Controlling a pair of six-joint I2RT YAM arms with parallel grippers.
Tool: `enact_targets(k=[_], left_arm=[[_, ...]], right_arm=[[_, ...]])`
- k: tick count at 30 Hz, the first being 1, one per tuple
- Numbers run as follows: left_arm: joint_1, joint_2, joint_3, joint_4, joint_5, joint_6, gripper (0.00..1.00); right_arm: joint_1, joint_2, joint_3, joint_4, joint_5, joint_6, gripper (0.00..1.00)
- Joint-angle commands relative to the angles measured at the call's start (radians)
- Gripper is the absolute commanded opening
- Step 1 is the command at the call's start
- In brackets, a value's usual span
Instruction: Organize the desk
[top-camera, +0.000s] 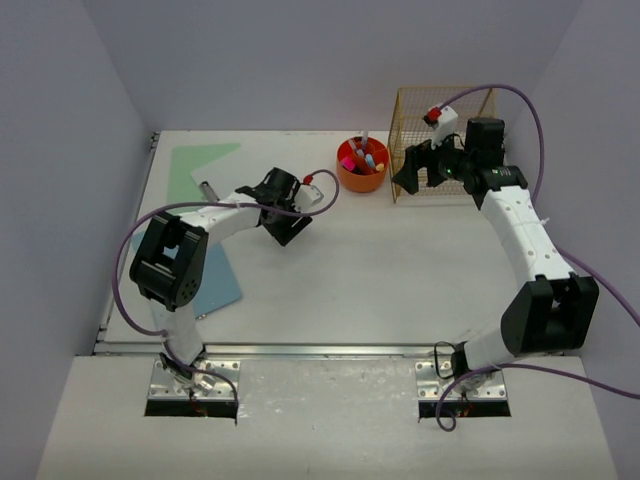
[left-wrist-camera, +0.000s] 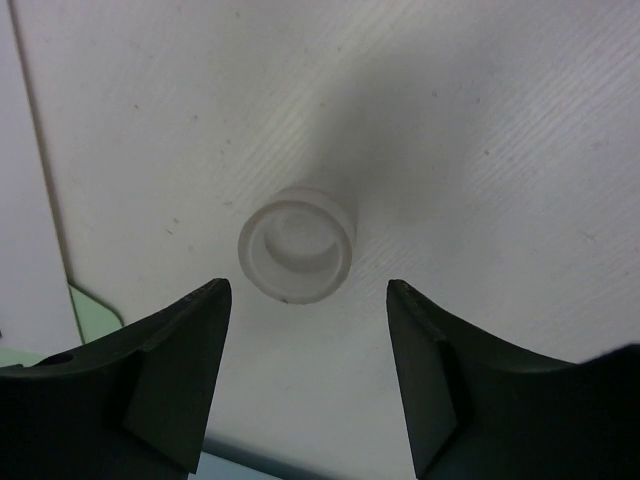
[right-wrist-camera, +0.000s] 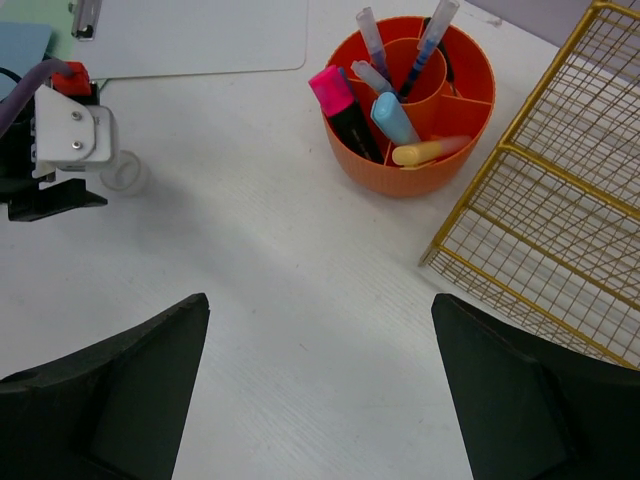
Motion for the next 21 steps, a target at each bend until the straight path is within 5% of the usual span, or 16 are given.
enact_targets(k=[1,13,21], left_arm=[[-0.002,-0.052,-0.042,0.01,-0.01,0.049,0.61],[-0.003,-0.015,-0.04,0.014,0.07,0.038,0.36],[-0.006,0.023,-0.028,0.031,0.09,0.041,0.31]], right_arm=[[-0.014,-0.029,-0.036,0.036,-0.065,0.027,0.93],[-0.014,-0.024,-0.049,0.042,-0.083,0.036,0.91],[-0.013,-0.004,-0.051,0.048,-0.103,0.046,0.9]])
